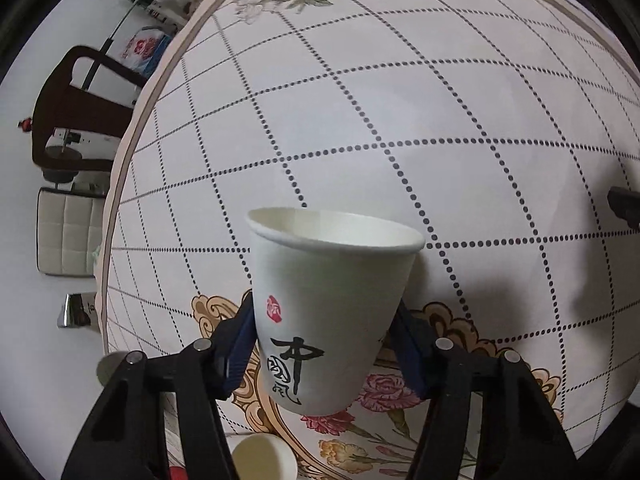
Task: Flip cup upright
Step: 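Close the left gripper on the white calligraphy cup and lift it, then rotate the held cup upright and carry it over the flower medallion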
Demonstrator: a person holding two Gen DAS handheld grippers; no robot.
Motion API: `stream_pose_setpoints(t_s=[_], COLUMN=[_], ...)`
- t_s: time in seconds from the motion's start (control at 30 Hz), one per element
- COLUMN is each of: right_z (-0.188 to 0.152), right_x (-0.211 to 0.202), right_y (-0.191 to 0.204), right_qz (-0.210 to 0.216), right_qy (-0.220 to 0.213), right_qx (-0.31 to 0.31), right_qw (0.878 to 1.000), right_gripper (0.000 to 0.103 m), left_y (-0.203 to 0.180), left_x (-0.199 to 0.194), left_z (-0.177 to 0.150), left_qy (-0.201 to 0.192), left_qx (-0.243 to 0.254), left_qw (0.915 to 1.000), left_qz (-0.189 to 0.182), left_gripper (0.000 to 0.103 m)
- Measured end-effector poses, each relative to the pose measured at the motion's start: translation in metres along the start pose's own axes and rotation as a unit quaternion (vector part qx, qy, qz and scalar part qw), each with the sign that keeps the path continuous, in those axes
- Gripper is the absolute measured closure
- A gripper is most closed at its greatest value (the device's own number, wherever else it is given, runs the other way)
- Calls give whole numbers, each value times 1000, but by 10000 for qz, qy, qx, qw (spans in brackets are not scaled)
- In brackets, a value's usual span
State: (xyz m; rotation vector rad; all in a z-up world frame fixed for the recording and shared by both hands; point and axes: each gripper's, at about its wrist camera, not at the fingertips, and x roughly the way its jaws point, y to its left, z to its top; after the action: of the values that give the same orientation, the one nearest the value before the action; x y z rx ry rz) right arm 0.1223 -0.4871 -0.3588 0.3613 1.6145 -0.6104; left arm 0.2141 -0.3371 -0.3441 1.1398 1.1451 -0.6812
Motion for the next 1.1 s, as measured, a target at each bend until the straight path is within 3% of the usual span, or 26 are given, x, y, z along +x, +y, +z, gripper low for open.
stream_pose_setpoints(t_s=[0.37,0.73,0.93,1.0,1.1], right_z=[-9,-59,-102,-114,-130], right_x=[-22,-69,-86,-87,-86], right_y=[13,36,48,50,53], right_qz=[77,68,-2,-46,-52], right_qy=[-146,-575,-676,-689,-656], right_qx=[-220,-525,-622,-698,-734], right_qw=[9996,9969,9958,9952,9951], right_gripper=[1,1,1,1,1], left_y=[20,24,19,16,9], left_x=[-26,-60,-70,-65,-51], left_z=[-18,-96,-152,-171,-202], left_qy=[34,160,327,472,783], left_qx=[-910,-2085,-2888,-3177,-3723], left_qw=[9955,9767,9533,9414,9139], left_qz=[-268,-471,-822,-1030,-1418], left_gripper=[45,45,45,45,44])
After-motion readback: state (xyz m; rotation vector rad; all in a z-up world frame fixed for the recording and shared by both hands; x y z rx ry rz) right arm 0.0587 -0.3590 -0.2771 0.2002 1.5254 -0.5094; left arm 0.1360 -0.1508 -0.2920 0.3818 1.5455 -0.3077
